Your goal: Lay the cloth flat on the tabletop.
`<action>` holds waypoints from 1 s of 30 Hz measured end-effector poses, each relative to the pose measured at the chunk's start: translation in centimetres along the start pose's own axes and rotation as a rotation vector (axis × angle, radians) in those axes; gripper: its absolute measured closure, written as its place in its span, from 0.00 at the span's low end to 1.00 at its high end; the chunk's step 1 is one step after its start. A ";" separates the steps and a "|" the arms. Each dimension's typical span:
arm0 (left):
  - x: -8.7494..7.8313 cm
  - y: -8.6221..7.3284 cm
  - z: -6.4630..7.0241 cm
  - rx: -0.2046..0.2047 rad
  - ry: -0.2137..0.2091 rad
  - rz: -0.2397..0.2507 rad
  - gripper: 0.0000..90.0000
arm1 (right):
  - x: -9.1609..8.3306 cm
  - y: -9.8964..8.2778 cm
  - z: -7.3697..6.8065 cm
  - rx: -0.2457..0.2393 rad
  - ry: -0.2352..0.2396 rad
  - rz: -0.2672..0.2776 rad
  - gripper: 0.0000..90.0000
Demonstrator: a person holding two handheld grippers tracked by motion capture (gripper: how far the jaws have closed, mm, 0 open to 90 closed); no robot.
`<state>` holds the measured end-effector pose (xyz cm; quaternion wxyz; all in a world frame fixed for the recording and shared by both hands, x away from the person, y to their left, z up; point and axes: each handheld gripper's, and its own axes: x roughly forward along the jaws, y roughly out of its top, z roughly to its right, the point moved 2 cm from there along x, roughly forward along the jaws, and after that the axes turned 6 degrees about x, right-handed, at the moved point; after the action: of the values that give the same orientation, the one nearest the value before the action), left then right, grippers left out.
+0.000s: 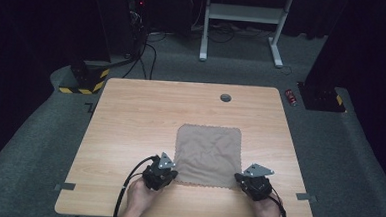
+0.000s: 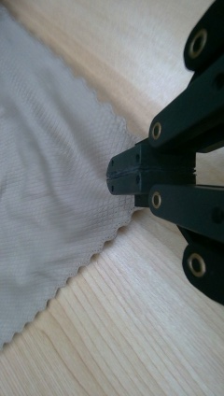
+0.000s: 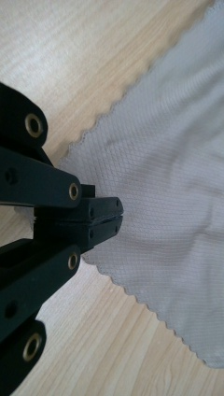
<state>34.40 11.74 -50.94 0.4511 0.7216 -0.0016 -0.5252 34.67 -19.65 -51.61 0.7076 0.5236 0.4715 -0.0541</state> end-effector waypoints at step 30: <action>2.6 -0.3 -2.9 -0.083 0.117 0.029 0.53 | 3.0 1.4 2.5 0.083 -0.008 -0.017 0.82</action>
<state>37.60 12.54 -52.94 0.4876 0.7316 0.0363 -0.4750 38.63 -19.79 -52.79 0.6868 0.5481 0.4703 -0.0818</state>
